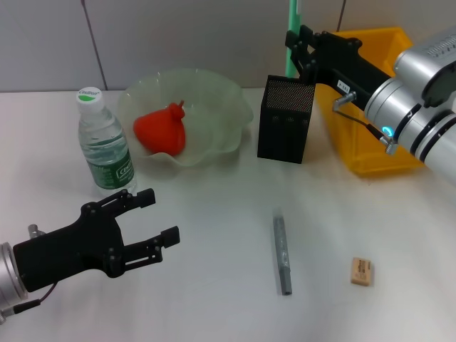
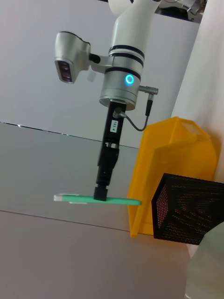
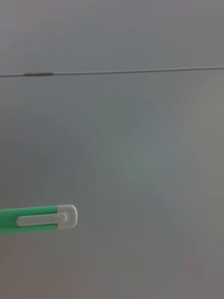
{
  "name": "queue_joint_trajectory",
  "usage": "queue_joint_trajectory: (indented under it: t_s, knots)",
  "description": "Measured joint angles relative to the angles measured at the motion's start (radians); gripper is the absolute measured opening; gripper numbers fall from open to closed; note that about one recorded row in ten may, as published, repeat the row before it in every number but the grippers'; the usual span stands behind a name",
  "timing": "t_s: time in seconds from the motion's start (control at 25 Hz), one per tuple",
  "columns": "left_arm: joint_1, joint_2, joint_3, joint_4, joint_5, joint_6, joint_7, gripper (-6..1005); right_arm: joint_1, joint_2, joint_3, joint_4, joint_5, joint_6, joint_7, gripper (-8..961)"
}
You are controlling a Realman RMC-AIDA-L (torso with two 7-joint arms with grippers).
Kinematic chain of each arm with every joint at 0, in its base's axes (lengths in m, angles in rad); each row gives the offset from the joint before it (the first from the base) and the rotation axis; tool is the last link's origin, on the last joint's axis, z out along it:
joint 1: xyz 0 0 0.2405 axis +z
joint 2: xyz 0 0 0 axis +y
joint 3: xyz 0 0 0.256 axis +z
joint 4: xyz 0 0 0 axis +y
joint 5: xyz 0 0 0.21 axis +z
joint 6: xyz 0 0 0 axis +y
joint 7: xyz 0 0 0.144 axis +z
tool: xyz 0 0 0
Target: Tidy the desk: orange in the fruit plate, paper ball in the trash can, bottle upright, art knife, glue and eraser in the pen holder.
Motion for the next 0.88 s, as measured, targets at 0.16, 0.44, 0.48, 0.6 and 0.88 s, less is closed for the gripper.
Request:
queue_joint_trajectory:
  t_s: [0.16,0.44,0.48,0.6,0.88]
  knots:
    - [0.000,0.001,0.000,0.000,-0.001,0.004,-0.002,842,0.003,0.000,0.000,0.004,-0.002,0.034,-0.001,259]
    - [0.000,0.001,0.001,0.000,-0.001,0.007,-0.003,842,0.006,0.000,0.000,0.006,-0.008,0.076,-0.001,266]
    - [0.000,0.001,0.001,0.000,-0.001,0.007,-0.003,842,0.006,0.000,0.000,0.006,-0.008,0.076,-0.001,267]
    - [0.000,0.001,0.002,0.000,-0.001,0.009,-0.003,842,0.012,0.000,-0.001,0.010,-0.008,0.093,-0.001,270]
    - [0.001,0.003,0.001,0.000,-0.001,0.013,-0.003,842,0.015,0.000,-0.002,0.028,-0.009,0.097,-0.001,277]
